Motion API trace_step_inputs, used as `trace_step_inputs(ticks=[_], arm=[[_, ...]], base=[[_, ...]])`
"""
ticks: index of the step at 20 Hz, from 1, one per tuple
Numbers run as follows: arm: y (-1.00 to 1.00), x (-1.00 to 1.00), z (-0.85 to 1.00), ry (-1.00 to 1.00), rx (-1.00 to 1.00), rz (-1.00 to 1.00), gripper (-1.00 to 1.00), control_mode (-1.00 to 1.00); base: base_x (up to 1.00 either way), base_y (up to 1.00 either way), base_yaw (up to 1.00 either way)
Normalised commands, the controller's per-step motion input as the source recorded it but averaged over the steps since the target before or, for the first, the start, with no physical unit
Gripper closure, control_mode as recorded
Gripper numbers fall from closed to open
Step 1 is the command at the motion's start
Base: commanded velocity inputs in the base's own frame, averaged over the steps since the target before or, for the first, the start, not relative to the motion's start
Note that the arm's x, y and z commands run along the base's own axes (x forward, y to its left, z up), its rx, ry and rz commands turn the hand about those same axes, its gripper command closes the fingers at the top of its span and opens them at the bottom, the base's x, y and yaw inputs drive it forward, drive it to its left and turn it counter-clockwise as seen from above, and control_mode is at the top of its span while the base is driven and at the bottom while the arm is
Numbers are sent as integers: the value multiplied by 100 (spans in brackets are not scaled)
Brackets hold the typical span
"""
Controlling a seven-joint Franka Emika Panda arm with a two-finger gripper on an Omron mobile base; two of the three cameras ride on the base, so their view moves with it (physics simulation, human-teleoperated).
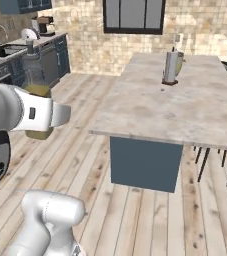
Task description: Move the oil and vinegar bottle and shaker from the cabinet to the dining counter.
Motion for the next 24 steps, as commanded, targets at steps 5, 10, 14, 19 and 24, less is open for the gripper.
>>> trace_step_inputs(ticks=[5,10,14,19,24], arm=[[0,0,0,0,0,0,100,100],[0,0,0,0,0,0,100,100],[0,0,0,0,0,0,100,100],[0,0,0,0,0,0,100,100],[0,0,0,0,0,0,100,100]], base=[[31,-73,0],[40,-69,0],[39,-69,0],[39,-69,0],[37,-71,0]])
